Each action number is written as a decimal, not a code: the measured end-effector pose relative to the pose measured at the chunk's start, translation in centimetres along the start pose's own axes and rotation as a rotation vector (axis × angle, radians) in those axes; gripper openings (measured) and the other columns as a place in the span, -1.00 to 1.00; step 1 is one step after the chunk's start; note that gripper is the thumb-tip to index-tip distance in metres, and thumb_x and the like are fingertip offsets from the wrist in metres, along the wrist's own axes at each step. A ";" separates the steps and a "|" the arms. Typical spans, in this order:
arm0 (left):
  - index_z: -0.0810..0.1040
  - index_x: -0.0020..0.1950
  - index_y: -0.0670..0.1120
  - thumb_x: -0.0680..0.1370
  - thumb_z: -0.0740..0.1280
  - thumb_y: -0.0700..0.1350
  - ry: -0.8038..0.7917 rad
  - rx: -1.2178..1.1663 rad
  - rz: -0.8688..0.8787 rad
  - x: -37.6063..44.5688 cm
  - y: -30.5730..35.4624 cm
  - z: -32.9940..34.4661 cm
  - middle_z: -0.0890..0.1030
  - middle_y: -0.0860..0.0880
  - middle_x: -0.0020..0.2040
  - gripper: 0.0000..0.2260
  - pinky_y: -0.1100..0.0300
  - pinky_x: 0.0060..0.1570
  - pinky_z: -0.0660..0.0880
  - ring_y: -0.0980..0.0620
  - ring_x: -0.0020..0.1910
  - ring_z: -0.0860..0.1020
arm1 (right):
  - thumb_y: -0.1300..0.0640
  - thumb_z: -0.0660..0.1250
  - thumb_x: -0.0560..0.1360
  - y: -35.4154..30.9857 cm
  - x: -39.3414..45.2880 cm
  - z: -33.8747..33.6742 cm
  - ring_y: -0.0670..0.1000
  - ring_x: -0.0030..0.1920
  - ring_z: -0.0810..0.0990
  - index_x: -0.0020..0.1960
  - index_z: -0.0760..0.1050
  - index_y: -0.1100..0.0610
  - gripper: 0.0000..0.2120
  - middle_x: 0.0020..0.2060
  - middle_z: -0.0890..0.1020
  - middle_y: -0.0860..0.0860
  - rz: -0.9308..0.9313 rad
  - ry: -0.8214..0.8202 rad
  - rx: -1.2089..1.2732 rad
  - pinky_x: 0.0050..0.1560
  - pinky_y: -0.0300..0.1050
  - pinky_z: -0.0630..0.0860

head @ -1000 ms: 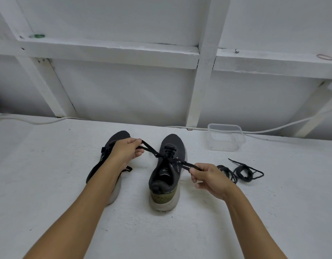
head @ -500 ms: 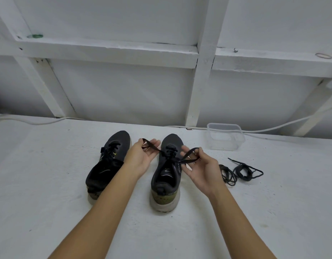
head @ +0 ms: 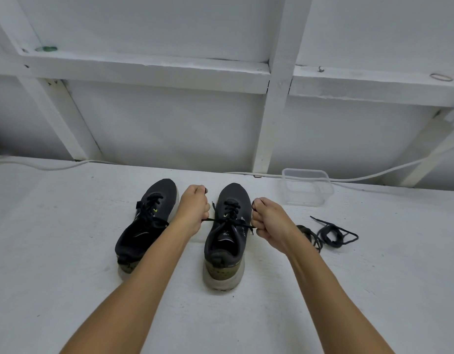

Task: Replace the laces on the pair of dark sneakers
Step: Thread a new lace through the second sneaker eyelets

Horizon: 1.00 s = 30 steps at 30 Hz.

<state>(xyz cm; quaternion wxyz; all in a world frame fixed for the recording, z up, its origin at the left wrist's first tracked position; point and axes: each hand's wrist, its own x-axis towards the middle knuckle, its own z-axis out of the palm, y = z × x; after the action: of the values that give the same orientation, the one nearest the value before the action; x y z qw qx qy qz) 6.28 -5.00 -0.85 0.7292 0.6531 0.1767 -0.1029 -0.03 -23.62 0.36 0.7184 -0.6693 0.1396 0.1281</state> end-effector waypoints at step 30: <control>0.63 -0.03 0.04 0.60 0.34 0.03 -0.345 0.523 0.351 -1.9 5.5 2.2 0.73 0.10 -0.18 -0.88 0.30 -0.21 0.45 0.22 -0.23 0.63 | 0.26 0.39 0.56 -1.7 1.8 3.2 -0.02 -0.29 0.54 -0.09 0.70 0.06 -0.84 -0.27 0.66 0.04 -0.095 0.020 -0.111 -0.31 -0.20 0.44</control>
<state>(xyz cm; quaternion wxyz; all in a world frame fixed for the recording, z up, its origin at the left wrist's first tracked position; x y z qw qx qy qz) 6.90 -6.61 5.16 0.5628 0.8111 -0.0964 -0.1267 2.37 -20.58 1.51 0.6840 -0.7153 0.1076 0.0944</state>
